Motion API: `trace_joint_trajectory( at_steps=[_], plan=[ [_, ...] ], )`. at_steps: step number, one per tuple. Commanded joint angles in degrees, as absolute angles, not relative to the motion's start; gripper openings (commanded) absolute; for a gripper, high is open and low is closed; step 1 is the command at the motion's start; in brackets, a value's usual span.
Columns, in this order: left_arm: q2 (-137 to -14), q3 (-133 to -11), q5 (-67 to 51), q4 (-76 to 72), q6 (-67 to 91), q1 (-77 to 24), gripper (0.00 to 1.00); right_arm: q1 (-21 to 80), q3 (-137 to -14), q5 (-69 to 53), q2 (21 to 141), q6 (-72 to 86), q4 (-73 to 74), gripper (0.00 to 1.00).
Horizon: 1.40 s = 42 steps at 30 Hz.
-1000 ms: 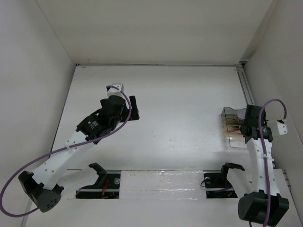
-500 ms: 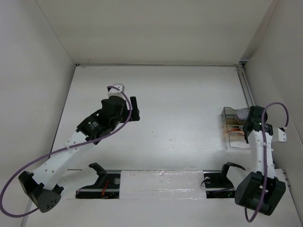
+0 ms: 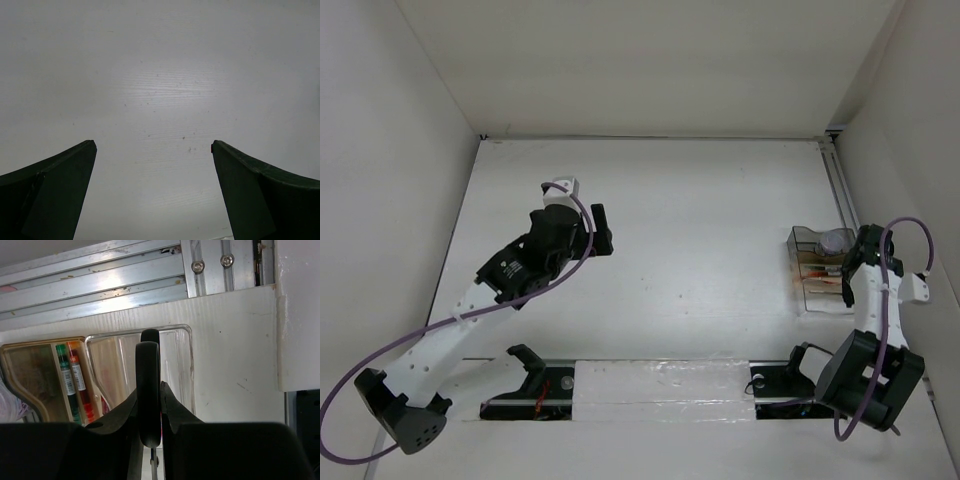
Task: Sort the stationery into containers
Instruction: Place the stationery into the container
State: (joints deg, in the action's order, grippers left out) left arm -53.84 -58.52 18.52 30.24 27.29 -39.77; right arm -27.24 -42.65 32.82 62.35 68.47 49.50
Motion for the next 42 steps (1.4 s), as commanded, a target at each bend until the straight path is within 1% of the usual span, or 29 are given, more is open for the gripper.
trace_joint_trajectory(
  at_steps=[1, 31, 42],
  plan=[
    [-51.4, -58.2, 20.4, 29.4, 27.1, -39.8, 1.00, -28.6, -45.4, 32.1, 63.5, 65.6, 47.8, 0.00],
    [-49.0, -58.2, 21.0, 30.0, 27.1, -39.8, 1.00, -28.7, -44.8, 28.0, 61.7, 61.6, 44.0, 0.00],
    [-49.0, -58.2, 21.0, 30.0, 27.1, -39.8, 1.00, -28.7, -45.4, 27.5, 65.8, 61.6, 44.0, 0.00]
  ],
)
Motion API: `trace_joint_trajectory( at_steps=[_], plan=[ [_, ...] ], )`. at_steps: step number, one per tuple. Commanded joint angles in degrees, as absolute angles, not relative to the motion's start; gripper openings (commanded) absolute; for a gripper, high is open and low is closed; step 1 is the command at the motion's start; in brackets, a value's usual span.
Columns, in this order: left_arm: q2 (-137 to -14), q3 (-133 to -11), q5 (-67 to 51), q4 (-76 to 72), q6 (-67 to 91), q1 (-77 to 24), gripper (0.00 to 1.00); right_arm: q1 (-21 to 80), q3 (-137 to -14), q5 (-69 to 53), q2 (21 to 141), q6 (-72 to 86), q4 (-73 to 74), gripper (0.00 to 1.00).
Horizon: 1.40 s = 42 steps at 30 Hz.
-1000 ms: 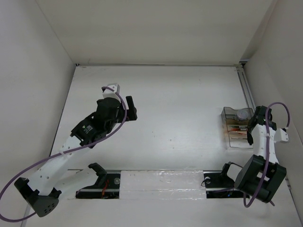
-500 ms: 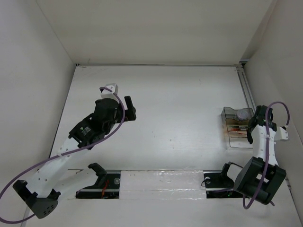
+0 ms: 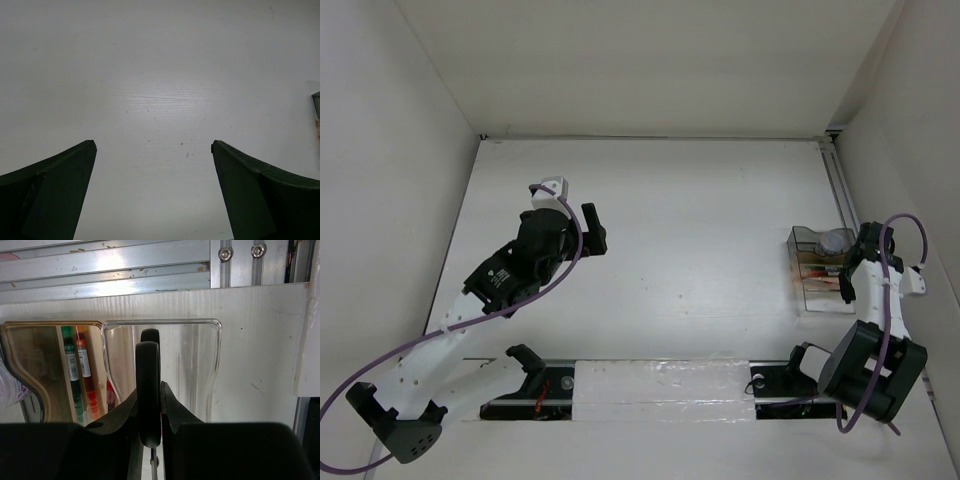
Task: Sort the stationery into containers
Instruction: Place the stationery into the container
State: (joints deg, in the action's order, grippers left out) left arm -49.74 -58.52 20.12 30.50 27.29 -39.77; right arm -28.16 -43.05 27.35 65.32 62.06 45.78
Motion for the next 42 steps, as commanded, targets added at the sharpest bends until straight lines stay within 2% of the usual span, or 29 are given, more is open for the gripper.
trace_joint_trajectory(
  at_steps=[1, 40, 42],
  plan=[
    [-49.0, -58.2, 21.0, 30.0, 27.1, -39.8, 1.00, -28.7, -45.4, 27.5, 65.8, 61.6, 44.0, 0.00],
    [-48.4, -58.2, 18.9, 29.4, 26.5, -39.8, 1.00, -29.2, -43.8, 31.9, 62.9, 78.2, 52.7, 0.00],
    [-47.9, -58.2, 18.9, 29.4, 26.5, -39.8, 1.00, -29.2, -43.8, 31.9, 62.9, 78.2, 52.7, 0.03]
  ],
)
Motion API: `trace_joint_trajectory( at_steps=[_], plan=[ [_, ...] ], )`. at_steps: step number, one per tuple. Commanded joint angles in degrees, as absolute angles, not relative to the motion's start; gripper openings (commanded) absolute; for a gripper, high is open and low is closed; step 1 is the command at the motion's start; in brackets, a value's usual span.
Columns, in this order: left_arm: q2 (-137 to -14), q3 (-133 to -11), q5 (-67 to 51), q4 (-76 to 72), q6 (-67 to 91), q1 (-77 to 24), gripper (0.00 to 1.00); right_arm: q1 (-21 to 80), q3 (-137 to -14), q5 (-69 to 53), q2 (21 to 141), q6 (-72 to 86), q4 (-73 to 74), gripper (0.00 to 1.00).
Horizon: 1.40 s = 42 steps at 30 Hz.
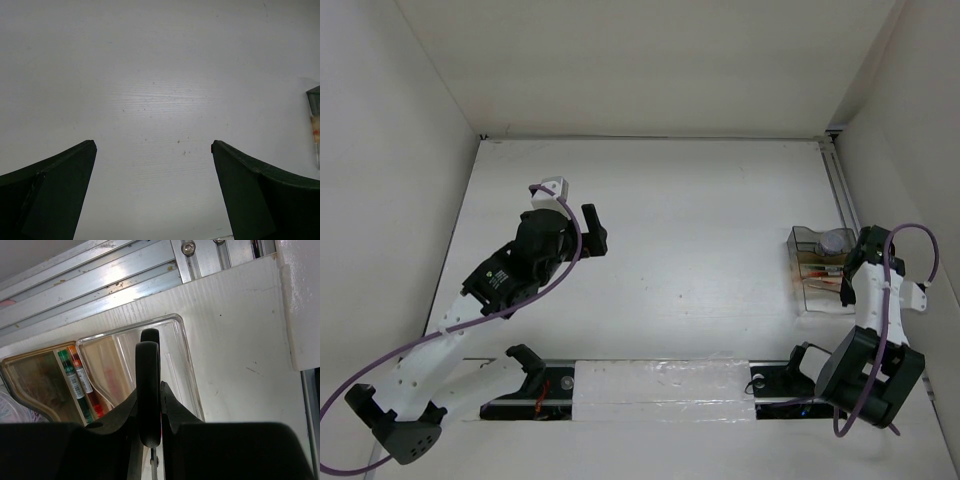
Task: Sort the stationery into containers
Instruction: Place the stationery into the container
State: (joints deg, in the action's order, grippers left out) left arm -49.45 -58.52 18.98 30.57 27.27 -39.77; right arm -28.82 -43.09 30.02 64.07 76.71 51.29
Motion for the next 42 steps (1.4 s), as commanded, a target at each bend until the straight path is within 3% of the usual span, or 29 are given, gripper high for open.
trace_joint_trajectory(
  at_steps=[1, 8, 10, 15, 17, 21, 38, 40, 42],
  plan=[
    [-47.9, -58.2, 18.9, 29.4, 26.5, -39.8, 1.00, -29.2, -43.8, 31.9, 62.9, 78.2, 52.7, 0.04],
    [-47.9, -58.2, 18.9, 29.4, 26.5, -39.8, 1.00, -29.2, -43.8, 31.9, 65.3, 78.2, 52.7, 0.11],
    [-47.9, -58.2, 18.9, 29.4, 26.5, -39.8, 1.00, -29.2, -43.8, 31.9, 65.8, 78.2, 52.7, 0.18],
    [-47.9, -58.2, 18.9, 29.4, 26.5, -39.8, 1.00, -29.2, -43.8, 31.4, 65.8, 78.2, 51.6, 0.20],
    [-47.9, -58.2, 18.9, 29.4, 26.5, -39.8, 1.00, -29.2, -43.8, 31.4, 65.2, 78.2, 51.6, 0.31],
    [-47.9, -58.2, 18.9, 29.4, 26.5, -39.8, 1.00, -29.2, -43.8, 30.9, 64.1, 77.1, 51.1, 0.42],
    [-47.9, -58.2, 20.1, 29.4, 27.1, -39.8, 1.00, -29.2, -51.8, 23.7, 54.5, 68.5, 51.2, 0.43],
    [-47.9, -58.2, 21.8, 29.4, 27.1, -39.8, 1.00, -29.2, -53.3, 20.9, 50.9, 64.2, 50.1, 0.45],
    [-47.9, -58.2, 22.8, 30.1, 27.7, -39.8, 1.00, -29.2, -54.6, 15.8, 46.7, 60.9, 47.3, 0.55]
  ],
)
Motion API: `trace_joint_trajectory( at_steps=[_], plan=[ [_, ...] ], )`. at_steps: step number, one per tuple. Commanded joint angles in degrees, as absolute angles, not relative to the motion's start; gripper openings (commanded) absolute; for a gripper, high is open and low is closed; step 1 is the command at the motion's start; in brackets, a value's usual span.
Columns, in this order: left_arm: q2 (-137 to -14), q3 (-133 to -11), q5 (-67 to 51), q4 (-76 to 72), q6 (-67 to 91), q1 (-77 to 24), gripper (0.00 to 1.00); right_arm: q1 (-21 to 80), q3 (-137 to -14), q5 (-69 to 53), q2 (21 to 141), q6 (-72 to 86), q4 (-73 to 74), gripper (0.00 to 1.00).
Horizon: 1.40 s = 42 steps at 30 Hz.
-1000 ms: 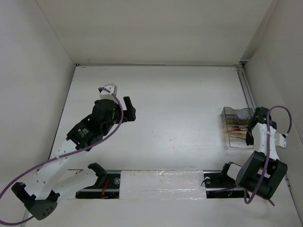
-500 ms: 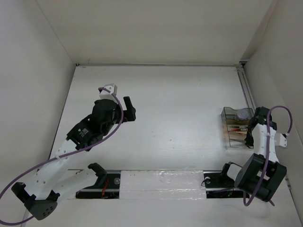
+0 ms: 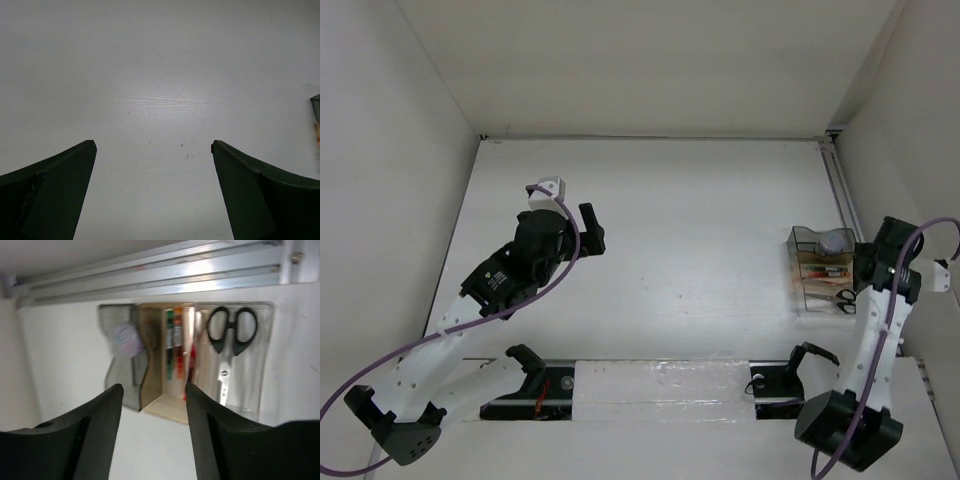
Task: Sort the stationery into containers
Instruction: Place the stationery into the container
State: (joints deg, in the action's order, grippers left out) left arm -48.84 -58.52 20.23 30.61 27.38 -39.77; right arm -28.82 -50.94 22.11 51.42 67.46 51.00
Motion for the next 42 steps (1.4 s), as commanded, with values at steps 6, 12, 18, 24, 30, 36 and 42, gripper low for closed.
trace_joint_trajectory(
  at_steps=[6, 12, 18, 24, 30, 36, 42],
  plan=[
    [-48.4, -58.7, 27.8, 31.6, 29.6, -39.8, 1.00, -28.0, -56.6, -0.7, 37.4, 44.1, 40.5, 1.00],
    [-47.4, -59.2, 33.7, 33.0, 32.3, -39.8, 1.00, -17.2, -59.5, -12.6, 32.4, 35.1, 41.1, 1.00],
    [-46.8, -61.3, 38.8, 36.6, 37.4, -39.8, 1.00, -6.5, -68.5, -9.9, 29.7, 25.1, 49.1, 1.00],
    [-45.0, -67.4, 43.7, 45.4, 42.8, -39.8, 1.00, 10.0, -76.1, 7.9, 29.9, 22.6, 59.1, 1.00],
    [-37.2, -71.9, 40.9, 51.4, 44.6, -39.8, 1.00, 14.0, -81.5, 7.8, 26.1, 23.1, 63.4, 1.00],
    [-30.7, -72.5, 37.4, 54.2, 45.3, -39.8, 1.00, 14.0, -82.7, 1.9, 24.4, 23.1, 66.1, 1.00],
    [-27.9, -72.5, 35.7, 57.2, 45.8, -39.8, 1.00, 14.5, -84.3, -0.4, 21.3, 23.1, 69.8, 1.00]
  ],
)
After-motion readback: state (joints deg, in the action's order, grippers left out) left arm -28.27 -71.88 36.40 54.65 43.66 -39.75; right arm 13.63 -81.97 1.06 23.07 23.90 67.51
